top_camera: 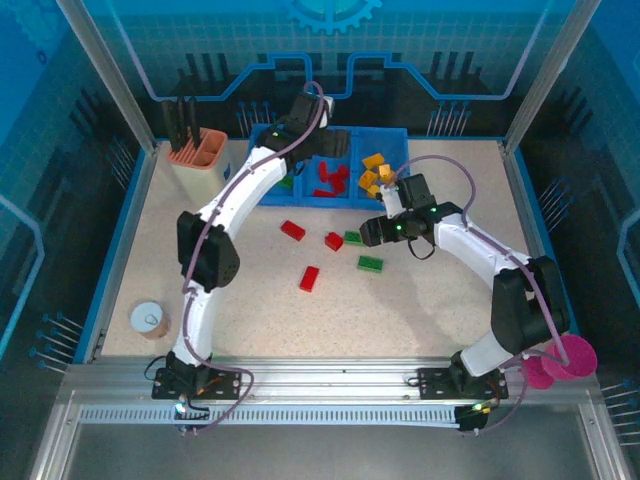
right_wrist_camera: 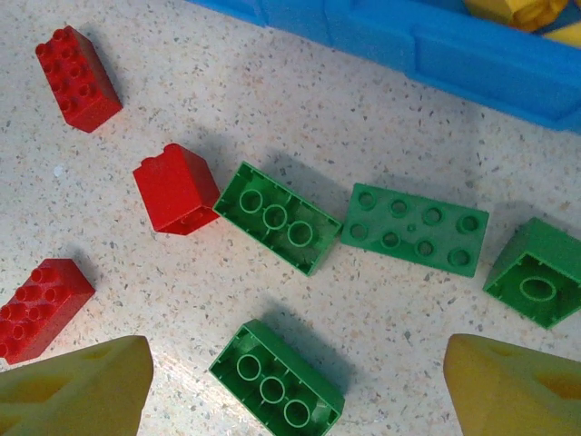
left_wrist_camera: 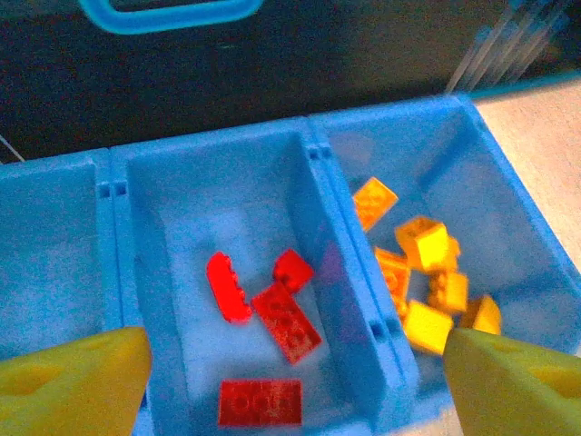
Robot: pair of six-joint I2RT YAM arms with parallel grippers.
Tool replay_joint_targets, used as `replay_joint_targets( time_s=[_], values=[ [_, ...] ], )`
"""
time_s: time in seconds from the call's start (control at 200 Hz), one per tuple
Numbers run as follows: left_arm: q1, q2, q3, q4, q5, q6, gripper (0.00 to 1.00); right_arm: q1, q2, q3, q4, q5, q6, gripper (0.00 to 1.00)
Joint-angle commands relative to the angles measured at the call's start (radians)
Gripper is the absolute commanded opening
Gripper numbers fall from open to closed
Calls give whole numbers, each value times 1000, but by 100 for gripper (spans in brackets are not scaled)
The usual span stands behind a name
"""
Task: Sort the legos into containers by color
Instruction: Pick up the lego from the center of the table.
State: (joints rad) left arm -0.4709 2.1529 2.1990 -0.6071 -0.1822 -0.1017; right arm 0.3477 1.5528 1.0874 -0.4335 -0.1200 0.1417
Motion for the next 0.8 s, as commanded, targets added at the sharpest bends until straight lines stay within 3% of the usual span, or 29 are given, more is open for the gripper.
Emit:
replay_joint_targets(
  time_s=[0.0,0.11,0.29,0.555,0.791],
  values=[
    [-33,-107,-186,-107,40,182,87,4,-22,32,-28,-34,-43,85],
    [-34,-258,-439,-69,160,264,89,-14,-59,20,-36,-51,-50,86],
    [-50,-376,-656,-26,218,261,93,-60,-107,5,-55,-79,-15,89],
    [-108,-360,-792,88,245,240,95,-87,-141,-17,-48,-116,36,89],
    [-145,-268,-802,154,230,224,95,-86,-170,-8,-90,-98,19,89]
  ],
)
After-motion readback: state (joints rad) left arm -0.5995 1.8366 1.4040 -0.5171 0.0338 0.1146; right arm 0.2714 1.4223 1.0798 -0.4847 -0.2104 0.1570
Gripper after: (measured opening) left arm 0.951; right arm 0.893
